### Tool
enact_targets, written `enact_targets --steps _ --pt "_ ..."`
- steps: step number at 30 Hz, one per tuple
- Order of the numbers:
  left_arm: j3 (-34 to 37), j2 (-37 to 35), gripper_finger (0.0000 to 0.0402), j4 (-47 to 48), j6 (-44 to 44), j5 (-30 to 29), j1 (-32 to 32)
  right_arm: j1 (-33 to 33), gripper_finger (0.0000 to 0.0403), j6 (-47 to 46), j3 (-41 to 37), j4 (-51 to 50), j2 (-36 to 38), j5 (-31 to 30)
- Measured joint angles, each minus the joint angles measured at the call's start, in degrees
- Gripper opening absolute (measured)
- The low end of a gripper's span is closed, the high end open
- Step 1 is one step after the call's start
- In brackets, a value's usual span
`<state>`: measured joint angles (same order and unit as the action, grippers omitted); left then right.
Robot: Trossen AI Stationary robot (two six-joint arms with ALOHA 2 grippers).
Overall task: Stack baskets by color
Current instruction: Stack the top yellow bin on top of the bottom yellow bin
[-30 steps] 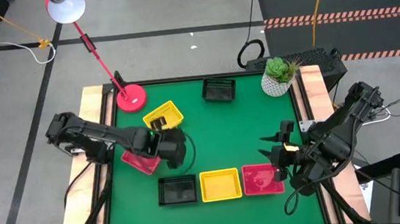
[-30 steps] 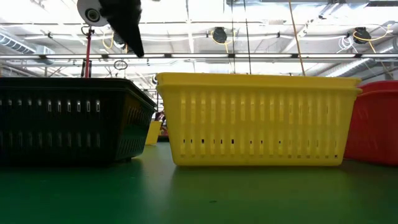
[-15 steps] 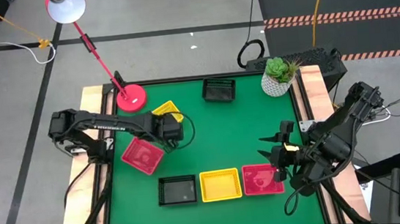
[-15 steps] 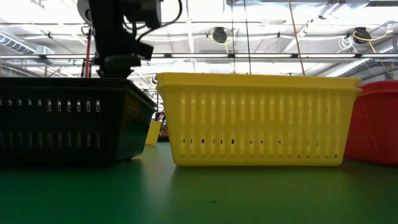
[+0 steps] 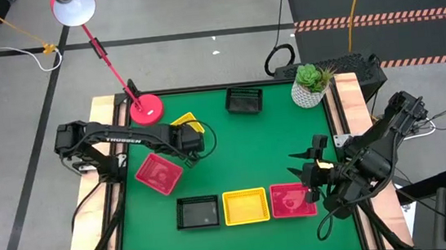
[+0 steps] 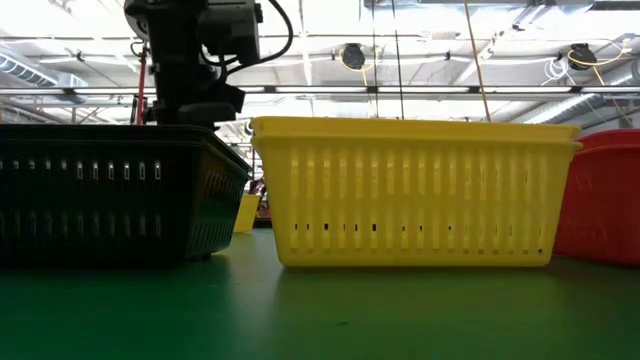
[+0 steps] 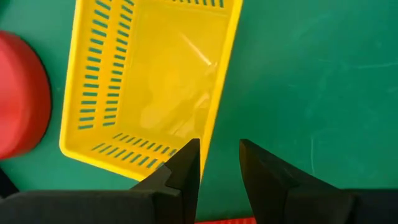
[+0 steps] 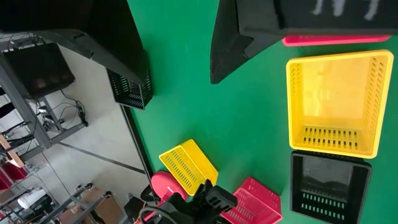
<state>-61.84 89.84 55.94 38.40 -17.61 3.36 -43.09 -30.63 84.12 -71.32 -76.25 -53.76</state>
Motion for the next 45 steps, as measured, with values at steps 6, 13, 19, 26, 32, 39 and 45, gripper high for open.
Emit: enact_targets --steps 6,13,19,26,32,39,45 --pt "1.17 0.0 0.0114 -0.5 -0.32 0.29 0.46 0.0 0.0169 0.04 0.0 -0.01 0.0 0.0" --pt "4.31 0.02 0.0114 -2.36 -1.51 1.37 1.97 0.0 0.0169 0.28 0.0 -0.01 0.0 0.0" --pt "5.34 0.07 0.0113 -2.94 -3.28 1.34 3.26 0.0 0.0169 0.5 0.0 -0.01 0.0 -0.02" --pt "6.14 0.07 0.0113 -4.02 -4.86 2.69 3.39 0.0 0.0169 0.5 0.0 -0.01 0.0 -0.04" --pt "6.14 0.07 0.0113 -4.0 -5.48 2.82 3.39 0.0 0.0169 0.5 0.0 -0.01 0.0 -0.06" --pt "6.14 0.07 0.0113 -3.98 -6.26 2.82 3.39 0.0 0.0169 0.51 0.0 -0.01 0.0 -0.07" --pt "6.14 0.07 0.0113 -3.98 -6.79 2.6 3.67 0.0 0.0169 0.5 0.0 -0.01 0.0 -0.09"
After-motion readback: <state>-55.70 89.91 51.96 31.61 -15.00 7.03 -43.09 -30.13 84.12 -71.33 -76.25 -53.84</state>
